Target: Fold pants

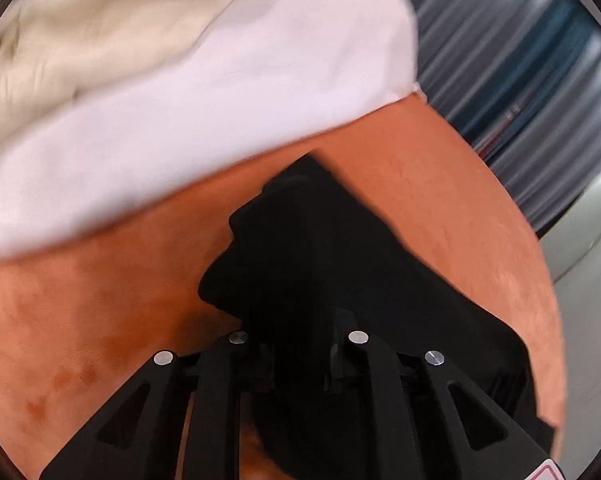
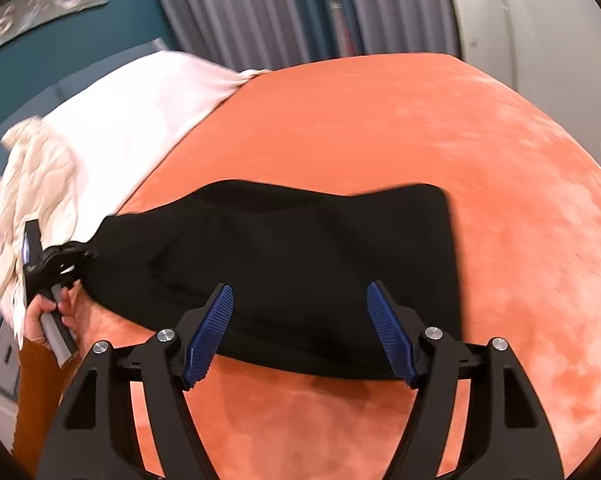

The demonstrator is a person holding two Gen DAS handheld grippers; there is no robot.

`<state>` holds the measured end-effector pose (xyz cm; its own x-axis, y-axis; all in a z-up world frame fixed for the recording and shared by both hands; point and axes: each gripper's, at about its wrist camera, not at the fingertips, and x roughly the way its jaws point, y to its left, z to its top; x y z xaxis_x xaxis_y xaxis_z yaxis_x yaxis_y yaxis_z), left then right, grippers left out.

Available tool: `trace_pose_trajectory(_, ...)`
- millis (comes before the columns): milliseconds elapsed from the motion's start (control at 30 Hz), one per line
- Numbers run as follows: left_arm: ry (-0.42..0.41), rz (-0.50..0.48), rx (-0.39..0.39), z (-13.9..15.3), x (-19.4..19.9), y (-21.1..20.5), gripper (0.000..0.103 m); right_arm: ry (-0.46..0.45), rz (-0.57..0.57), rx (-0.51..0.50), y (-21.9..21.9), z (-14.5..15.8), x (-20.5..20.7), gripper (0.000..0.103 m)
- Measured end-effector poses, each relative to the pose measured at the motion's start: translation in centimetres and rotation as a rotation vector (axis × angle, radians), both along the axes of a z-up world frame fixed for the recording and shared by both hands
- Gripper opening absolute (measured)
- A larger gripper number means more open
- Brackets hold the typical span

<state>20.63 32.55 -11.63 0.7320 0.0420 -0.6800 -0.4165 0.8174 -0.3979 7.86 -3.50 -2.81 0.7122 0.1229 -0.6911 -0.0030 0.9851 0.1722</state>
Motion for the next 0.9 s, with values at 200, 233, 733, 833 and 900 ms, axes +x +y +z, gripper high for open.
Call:
trace_pose_trajectory(200,-0.266,-0.281,0.132,9.9,-2.0,-11.8,0.010,0.000,-0.092,0.017,-6.2,-0.2,-2.0,0.069)
trace_pose_trajectory(233,-0.299,-0.351,0.133,11.2,-2.6,-14.5,0.010,0.000,-0.106,0.026,-7.6,-0.3,-2.3,0.069)
trace_pose_trajectory(733,-0.177,-0.935,0.428,5.2,-9.2,-40.7,0.046,0.000,-0.121,0.151,-15.9,-3.7,-1.7,0.069)
trace_pose_trajectory(833,-0.213,-0.878,0.448,6.2,-8.5,-39.1,0.053,0.001,-0.108,0.177,-16.3,-3.8,-1.3,0.069)
trace_pose_trajectory(900,-0.222,-0.847,0.369,6.7,-8.6,-36.8,0.053,-0.012,-0.099,0.162,-16.0,-3.4,-1.2,0.069)
